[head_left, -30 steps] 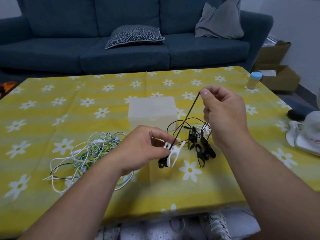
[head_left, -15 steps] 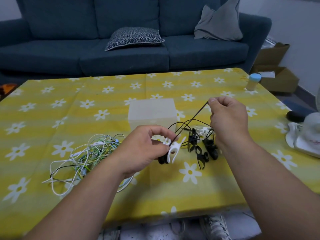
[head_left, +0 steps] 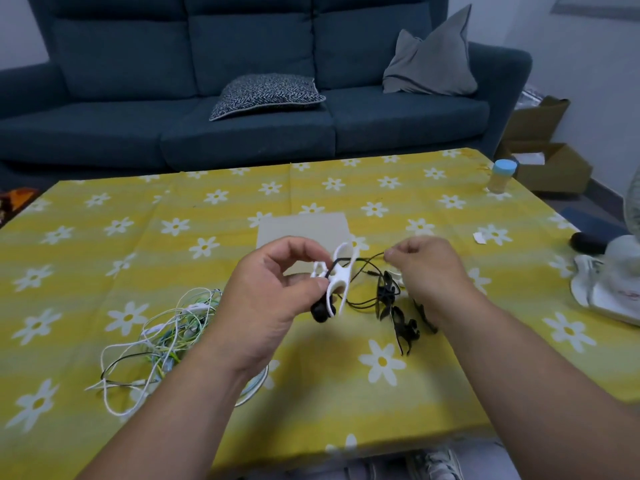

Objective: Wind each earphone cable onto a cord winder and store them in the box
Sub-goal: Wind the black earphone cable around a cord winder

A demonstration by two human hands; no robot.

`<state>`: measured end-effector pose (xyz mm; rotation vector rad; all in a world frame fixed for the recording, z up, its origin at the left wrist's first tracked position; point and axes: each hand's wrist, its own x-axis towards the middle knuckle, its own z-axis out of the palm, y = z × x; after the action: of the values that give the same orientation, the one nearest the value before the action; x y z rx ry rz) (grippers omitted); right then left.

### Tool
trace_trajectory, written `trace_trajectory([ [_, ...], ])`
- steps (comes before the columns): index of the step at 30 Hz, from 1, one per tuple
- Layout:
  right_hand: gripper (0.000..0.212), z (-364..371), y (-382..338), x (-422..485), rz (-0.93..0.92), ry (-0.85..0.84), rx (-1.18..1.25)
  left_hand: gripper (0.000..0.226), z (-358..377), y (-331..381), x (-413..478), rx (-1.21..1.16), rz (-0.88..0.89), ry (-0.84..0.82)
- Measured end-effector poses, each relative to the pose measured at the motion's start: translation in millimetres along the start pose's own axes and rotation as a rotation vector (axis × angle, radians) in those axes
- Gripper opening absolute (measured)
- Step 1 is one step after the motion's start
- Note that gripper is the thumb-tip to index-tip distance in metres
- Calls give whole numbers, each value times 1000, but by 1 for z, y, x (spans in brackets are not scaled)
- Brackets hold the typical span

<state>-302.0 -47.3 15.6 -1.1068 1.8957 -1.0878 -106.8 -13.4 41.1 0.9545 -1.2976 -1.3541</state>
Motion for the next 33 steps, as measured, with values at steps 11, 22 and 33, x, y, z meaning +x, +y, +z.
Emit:
trace_trajectory([
  [11, 15, 22, -17, -47, -342, -773, -418, 25, -8, 3, 7, 71, 169, 317],
  [22, 21, -4, -33, -57, -418, -980, -185, 24, -31, 0, 14, 36, 72, 297],
  [33, 19, -12, -37, -60, -435, -1042, -7, 29, -21, -7, 15, 31, 64, 248],
])
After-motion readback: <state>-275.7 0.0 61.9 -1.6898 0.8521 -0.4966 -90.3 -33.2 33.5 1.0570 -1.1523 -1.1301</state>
